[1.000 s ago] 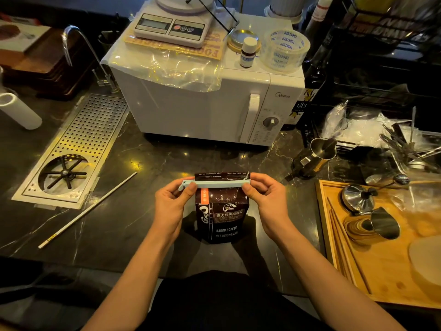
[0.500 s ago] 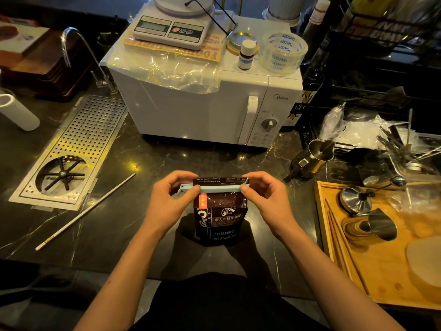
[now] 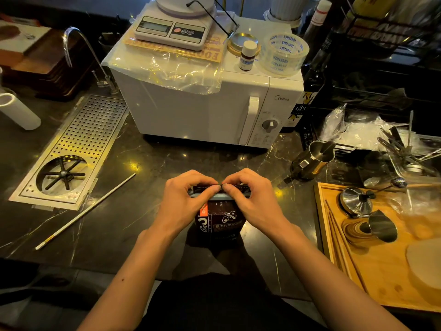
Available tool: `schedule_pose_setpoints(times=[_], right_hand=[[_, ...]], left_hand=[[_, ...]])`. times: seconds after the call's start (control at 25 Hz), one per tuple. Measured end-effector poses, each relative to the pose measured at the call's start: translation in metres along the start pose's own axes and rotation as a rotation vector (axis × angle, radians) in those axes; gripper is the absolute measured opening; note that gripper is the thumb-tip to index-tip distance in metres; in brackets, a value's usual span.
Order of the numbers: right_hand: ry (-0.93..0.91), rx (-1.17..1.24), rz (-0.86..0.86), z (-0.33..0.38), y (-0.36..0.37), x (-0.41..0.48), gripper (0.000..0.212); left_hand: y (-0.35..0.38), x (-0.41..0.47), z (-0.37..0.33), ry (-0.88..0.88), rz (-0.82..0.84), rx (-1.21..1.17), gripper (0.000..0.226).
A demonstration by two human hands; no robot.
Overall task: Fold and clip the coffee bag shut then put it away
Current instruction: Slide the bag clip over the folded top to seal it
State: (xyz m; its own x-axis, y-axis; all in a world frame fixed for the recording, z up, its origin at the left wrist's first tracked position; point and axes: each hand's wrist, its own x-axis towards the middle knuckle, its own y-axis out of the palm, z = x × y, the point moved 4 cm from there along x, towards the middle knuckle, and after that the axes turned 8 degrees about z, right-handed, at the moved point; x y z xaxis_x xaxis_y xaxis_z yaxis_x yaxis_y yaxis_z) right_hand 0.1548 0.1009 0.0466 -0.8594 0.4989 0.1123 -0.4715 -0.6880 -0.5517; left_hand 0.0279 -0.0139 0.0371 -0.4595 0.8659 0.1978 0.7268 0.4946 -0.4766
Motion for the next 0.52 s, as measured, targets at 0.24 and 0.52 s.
schedule_pose_setpoints(times=[0.24, 0.52], right_hand=[[0.020, -0.057, -0.078, -0.001, 0.004, -0.003, 0.012], [0.123, 0.048, -0.136, -0.011, -0.003, -0.003, 0.009]], left_hand=[[0.006, -0.003, -0.008, 0.063, -0.017, 0.049, 0.004], [-0.006, -0.002, 0.008, -0.089, -0.047, -0.041, 0.016]])
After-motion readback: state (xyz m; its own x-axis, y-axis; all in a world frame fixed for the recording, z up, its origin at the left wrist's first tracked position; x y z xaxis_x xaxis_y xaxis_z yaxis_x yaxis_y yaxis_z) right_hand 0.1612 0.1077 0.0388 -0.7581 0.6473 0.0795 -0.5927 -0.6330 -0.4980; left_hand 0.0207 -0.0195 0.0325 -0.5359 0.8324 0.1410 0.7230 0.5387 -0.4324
